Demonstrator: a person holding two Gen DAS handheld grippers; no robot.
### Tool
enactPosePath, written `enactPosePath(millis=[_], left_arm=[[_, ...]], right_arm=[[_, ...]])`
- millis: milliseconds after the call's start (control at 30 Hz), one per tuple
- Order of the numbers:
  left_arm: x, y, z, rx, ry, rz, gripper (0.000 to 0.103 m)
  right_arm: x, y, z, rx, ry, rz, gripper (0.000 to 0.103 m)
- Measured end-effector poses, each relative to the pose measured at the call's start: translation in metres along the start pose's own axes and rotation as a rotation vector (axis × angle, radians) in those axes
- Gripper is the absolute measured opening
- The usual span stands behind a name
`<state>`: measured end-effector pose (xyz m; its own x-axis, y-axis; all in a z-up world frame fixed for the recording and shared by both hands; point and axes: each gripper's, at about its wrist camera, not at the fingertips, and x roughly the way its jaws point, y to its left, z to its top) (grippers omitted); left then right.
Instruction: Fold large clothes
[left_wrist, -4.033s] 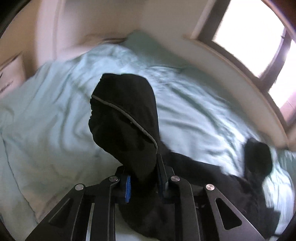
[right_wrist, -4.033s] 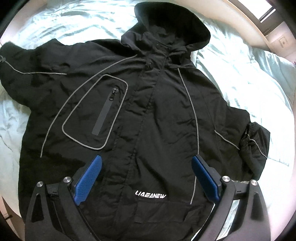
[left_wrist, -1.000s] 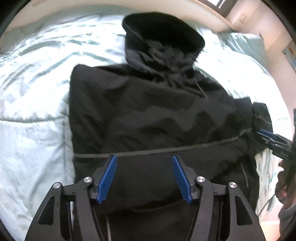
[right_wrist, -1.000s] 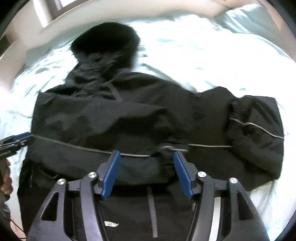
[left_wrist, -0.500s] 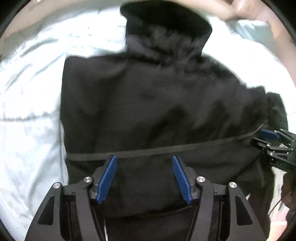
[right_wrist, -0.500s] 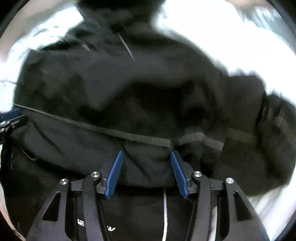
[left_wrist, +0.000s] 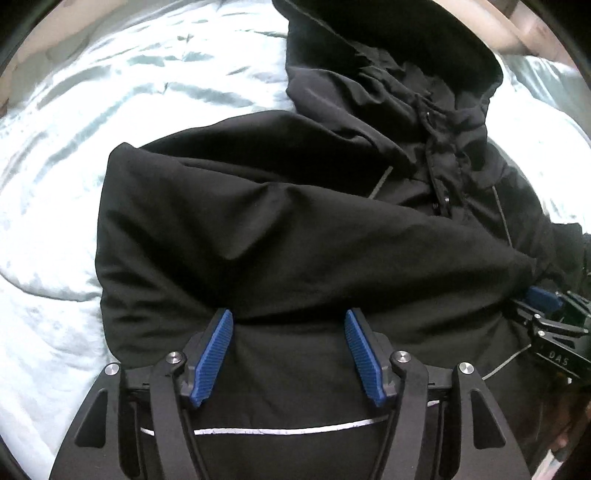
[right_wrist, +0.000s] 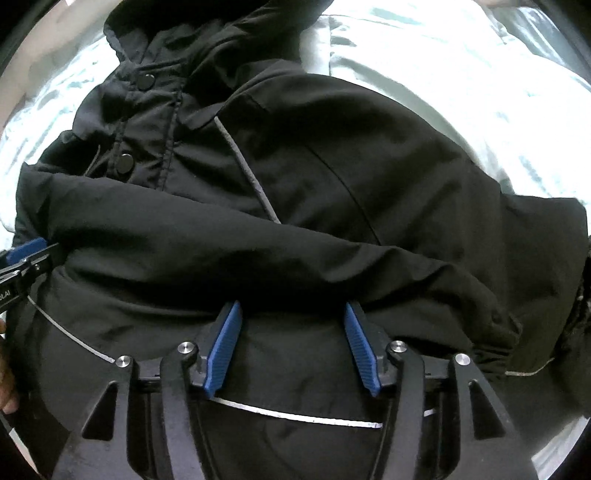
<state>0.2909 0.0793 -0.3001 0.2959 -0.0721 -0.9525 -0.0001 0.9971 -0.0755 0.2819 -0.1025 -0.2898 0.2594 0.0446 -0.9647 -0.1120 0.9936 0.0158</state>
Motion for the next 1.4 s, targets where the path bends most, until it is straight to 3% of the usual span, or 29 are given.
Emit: enactPosePath(millis=[133, 267, 400, 533, 633, 900, 1133, 1333, 1400], left_arm=[[-0.019, -0.005, -0.005, 0.013, -0.005, -0.009, 0.065], [-0.05, -0.014, -0.027, 0.055, -0.034, -0.04, 0.065], [-0.068, -0.024, -0.058, 0.064, -0.036, -0.069, 0.065], [-0.031, -0.029, -0.088, 0.064, 0.106, 0.04, 0.065], [-0.044, -0.032, -0.087, 0.06, 0.074, 0.045, 0.065], [-0.089, -0.055, -0.096, 0.122, 0.013, -0.004, 0.065], [-0.112, -0.111, -0.107, 0.223, 0.005, -0.072, 0.065], [-0.118, -0.151, -0.09, 0.332, -0.015, -0.105, 0.065], [-0.114, -0.163, -0.083, 0.35, -0.011, -0.123, 0.065]], right_arm=[[-0.015, -0.002, 0.004, 0.036, -0.001, 0.024, 0.059], [-0.057, -0.004, -0.026, 0.03, -0.052, 0.047, 0.059], [-0.065, -0.007, -0.064, 0.057, -0.001, 0.06, 0.059], [-0.028, -0.006, -0.089, 0.049, 0.118, 0.006, 0.059], [-0.031, -0.014, -0.092, 0.099, 0.118, 0.048, 0.059], [-0.09, -0.055, -0.114, 0.179, 0.018, 0.085, 0.059], [-0.122, -0.118, -0.132, 0.277, -0.065, 0.049, 0.06], [-0.143, -0.186, -0.116, 0.367, -0.203, -0.004, 0.064], [-0.142, -0.203, -0.106, 0.369, -0.238, -0.003, 0.071]])
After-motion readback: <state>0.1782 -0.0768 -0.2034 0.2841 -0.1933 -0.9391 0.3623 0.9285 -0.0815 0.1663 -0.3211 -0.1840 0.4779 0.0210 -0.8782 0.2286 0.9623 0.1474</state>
